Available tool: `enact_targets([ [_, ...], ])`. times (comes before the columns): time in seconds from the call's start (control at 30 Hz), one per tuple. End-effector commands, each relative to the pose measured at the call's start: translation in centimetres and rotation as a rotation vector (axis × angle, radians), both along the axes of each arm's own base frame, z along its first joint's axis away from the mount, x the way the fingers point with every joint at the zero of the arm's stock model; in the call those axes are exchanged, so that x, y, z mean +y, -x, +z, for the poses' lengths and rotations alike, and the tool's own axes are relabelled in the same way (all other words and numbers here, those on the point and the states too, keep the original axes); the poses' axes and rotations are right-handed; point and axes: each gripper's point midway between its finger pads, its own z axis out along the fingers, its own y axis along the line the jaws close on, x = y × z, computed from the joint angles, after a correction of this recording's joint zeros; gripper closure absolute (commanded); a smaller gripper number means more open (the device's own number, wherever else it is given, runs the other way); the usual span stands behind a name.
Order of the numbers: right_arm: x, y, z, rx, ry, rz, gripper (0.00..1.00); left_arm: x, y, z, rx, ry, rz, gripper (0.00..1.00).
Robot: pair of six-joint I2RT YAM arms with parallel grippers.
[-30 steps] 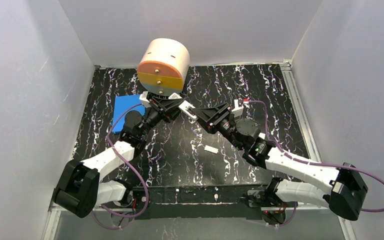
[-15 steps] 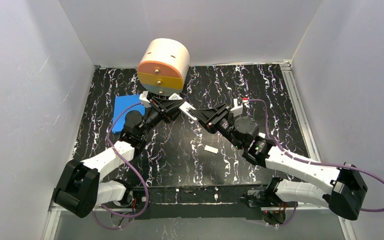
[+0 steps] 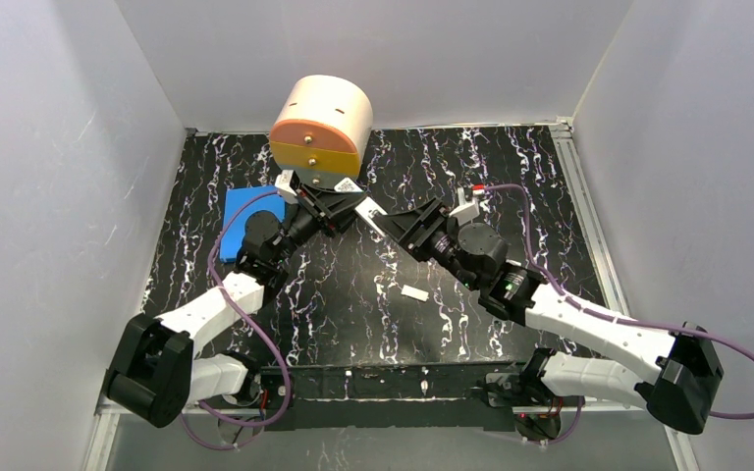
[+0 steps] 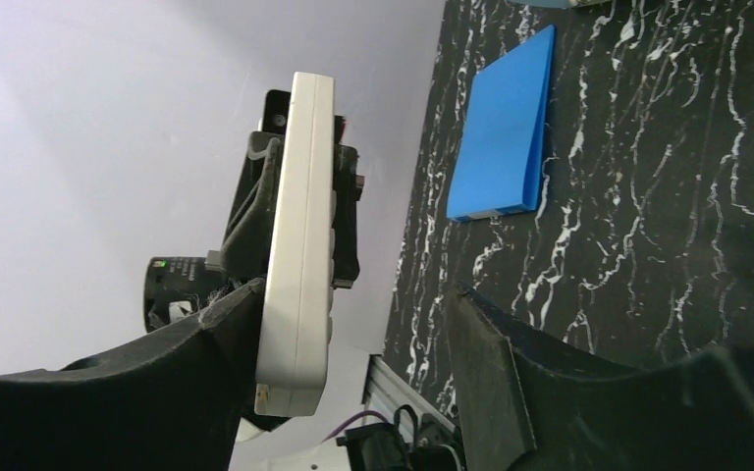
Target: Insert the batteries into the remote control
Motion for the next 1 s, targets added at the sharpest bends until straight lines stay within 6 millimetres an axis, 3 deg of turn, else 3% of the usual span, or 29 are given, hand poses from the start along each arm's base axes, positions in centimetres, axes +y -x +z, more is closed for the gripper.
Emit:
enact_targets([
  [0.0, -1.4, -0.4, 0.3, -0.018, 0.042, -0.031, 0.27, -0.3, 2.0, 2.2, -0.136, -0.026, -0.047, 1.00],
  [0.27, -2.7, 0.4, 2.8, -0.084, -0.052, -0.016, 0.18, -1.0, 2.6, 0.3, -0.161, -0.114, -0.096, 1.00],
  [0.37, -2.8, 0.6, 2.4, -0.101, 0.009, -0.004, 0.21, -1.1, 2.8, 0.2, -0.173, -0.124, -0.110, 1.00],
  [0.47, -1.8, 1.5, 2.2, -0.206, 0.113, 0.095, 0.24, -1.3, 2.9, 0.4, -0.189, -0.133, -0.121, 1.00],
  [0.57, -0.9, 2.1, 0.2, -0.227, 0.285, 0.200, 0.25, -1.5, 3.2, 0.7, -0.215, -0.141, -0.143, 1.00],
  [0.63, -0.8, 2.5, -0.4, -0.225, 0.330, 0.244, 0.28, -1.6, 3.4, 0.9, -0.231, -0.146, -0.155, 1.00],
  [0.8, -0.9, 3.5, 0.3, -0.269, 0.248, 0.274, 0.37, -1.7, 3.9, 0.7, -0.253, -0.172, -0.180, 1.00],
  [0.9, -0.7, 3.7, -0.2, -0.248, 0.216, 0.293, 0.54, -1.8, 4.1, 0.5, -0.251, -0.177, -0.192, 1.00],
  [0.97, -0.1, 4.2, -0.6, -0.232, 0.179, 0.327, 0.59, -1.8, 4.1, 0.3, -0.245, -0.178, -0.195, 1.00],
])
